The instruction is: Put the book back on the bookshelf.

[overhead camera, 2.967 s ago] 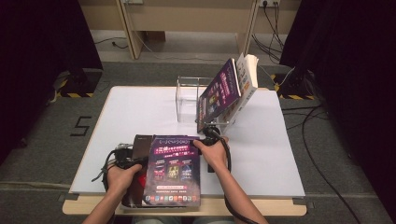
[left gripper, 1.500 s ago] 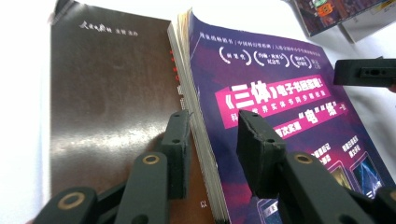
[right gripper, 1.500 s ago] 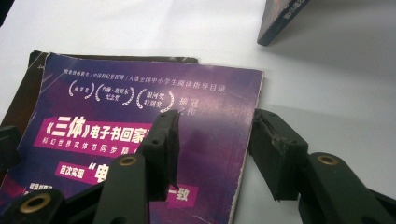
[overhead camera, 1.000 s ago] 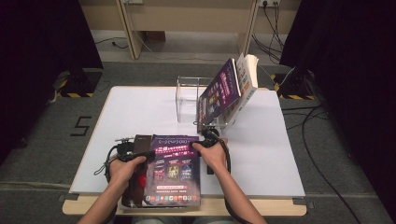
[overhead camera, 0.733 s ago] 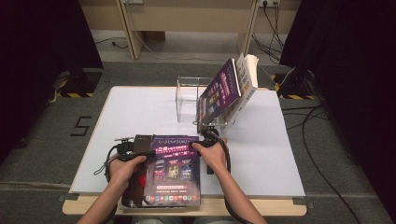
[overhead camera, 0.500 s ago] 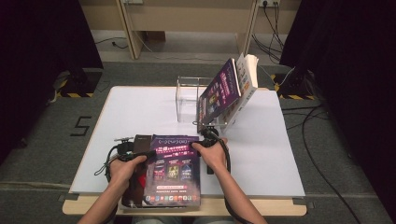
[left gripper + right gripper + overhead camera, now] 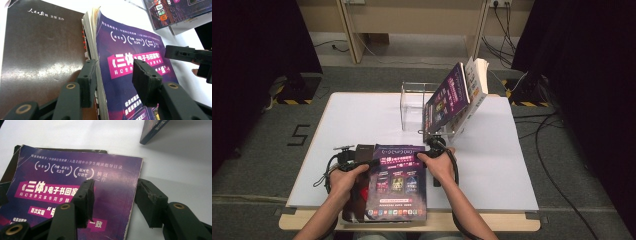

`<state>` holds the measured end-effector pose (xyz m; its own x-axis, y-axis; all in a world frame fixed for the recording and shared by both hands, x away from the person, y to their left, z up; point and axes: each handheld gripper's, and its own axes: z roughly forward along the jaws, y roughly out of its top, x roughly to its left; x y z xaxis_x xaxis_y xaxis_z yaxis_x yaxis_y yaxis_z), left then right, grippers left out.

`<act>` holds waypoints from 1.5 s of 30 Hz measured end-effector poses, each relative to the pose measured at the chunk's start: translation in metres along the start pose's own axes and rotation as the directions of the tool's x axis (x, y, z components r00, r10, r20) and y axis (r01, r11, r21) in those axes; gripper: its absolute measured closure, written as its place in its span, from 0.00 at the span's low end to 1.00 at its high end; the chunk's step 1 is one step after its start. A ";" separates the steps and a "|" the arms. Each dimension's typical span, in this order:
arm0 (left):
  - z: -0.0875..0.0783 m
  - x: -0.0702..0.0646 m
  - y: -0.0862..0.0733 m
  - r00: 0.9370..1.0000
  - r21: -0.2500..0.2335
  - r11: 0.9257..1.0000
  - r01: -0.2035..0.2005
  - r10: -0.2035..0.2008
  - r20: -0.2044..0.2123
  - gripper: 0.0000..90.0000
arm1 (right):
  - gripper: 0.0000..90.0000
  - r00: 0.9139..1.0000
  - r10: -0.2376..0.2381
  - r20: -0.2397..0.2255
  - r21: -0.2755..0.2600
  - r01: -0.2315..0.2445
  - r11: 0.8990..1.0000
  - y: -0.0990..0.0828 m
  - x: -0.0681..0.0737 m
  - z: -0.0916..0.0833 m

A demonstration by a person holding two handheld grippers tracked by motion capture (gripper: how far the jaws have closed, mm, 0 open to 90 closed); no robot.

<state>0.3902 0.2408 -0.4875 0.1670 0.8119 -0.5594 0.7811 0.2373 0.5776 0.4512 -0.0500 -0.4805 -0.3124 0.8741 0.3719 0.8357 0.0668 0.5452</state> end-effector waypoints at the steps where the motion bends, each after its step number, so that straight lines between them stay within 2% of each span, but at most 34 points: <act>1: -0.001 0.000 -0.001 1.000 -0.008 1.000 0.006 -0.006 0.003 0.60 | 0.54 1.000 -0.002 0.001 0.001 0.002 1.000 0.000 0.000 0.000; 2: -0.002 -0.001 -0.002 1.000 -0.007 1.000 0.001 -0.001 0.008 0.61 | 0.54 1.000 -0.002 0.001 0.001 0.002 1.000 0.000 0.000 0.000; 4: -0.003 -0.002 -0.003 0.999 -0.006 1.000 0.018 -0.018 0.030 0.62 | 0.54 1.000 -0.003 0.001 0.001 0.003 1.000 0.000 0.000 0.000; 7: -0.003 -0.004 -0.005 0.999 -0.004 1.000 0.007 -0.007 0.036 0.62 | 0.54 1.000 0.004 0.004 0.004 -0.004 1.000 0.000 0.001 0.000; 9: 0.001 -0.005 -0.009 0.998 0.033 0.999 0.016 -0.018 0.056 0.62 | 0.54 1.000 0.002 0.004 0.004 -0.002 1.000 0.000 0.001 0.000; 10: 0.004 -0.005 -0.011 0.999 0.032 0.999 0.009 -0.010 0.038 0.62 | 0.54 1.000 0.002 0.004 0.004 -0.002 1.000 0.000 0.001 0.000; 12: 0.004 -0.002 -0.010 0.998 0.036 0.999 0.036 -0.038 0.042 0.65 | 0.54 1.000 0.004 0.003 0.004 -0.004 1.000 0.000 0.001 0.000; 13: 0.004 0.000 -0.009 0.998 0.041 0.998 0.038 -0.039 0.042 0.66 | 0.53 1.000 0.004 0.002 0.004 -0.004 1.000 0.000 0.001 0.000; 18: 0.003 -0.001 -0.009 1.000 0.046 0.999 0.008 -0.009 0.010 0.78 | 0.53 1.000 0.007 0.001 0.008 -0.007 1.000 0.001 0.001 0.000; 20: 0.002 -0.001 -0.008 1.000 0.044 0.999 0.016 -0.017 0.022 0.83 | 0.53 1.000 0.006 0.000 0.008 -0.006 1.000 0.001 0.001 0.000; 24: -0.002 -0.002 -0.008 0.999 0.028 0.999 -0.017 0.015 0.051 0.91 | 0.53 1.000 0.008 -0.002 0.005 -0.008 1.000 0.001 0.000 0.000; 29: -0.004 -0.002 -0.008 0.997 0.010 1.000 -0.025 0.024 0.072 0.92 | 0.54 1.000 0.006 -0.012 0.007 -0.006 1.000 0.001 -0.002 0.000; 33: -0.008 -0.004 -0.008 0.994 -0.012 0.999 -0.035 0.036 0.099 0.92 | 0.53 0.999 0.035 -0.029 0.012 -0.034 0.999 0.003 -0.003 -0.001; 45: -0.018 -0.005 -0.008 0.986 -0.029 0.999 -0.029 0.034 0.166 0.92 | 0.51 0.997 0.060 -0.048 0.001 -0.060 0.998 0.006 -0.007 0.000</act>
<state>0.3725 0.2444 -0.4789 0.2908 0.7198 -0.6304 0.7581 0.2286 0.6107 0.4583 -0.0556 -0.4803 -0.2831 0.8524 0.4397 0.8533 0.0146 0.5211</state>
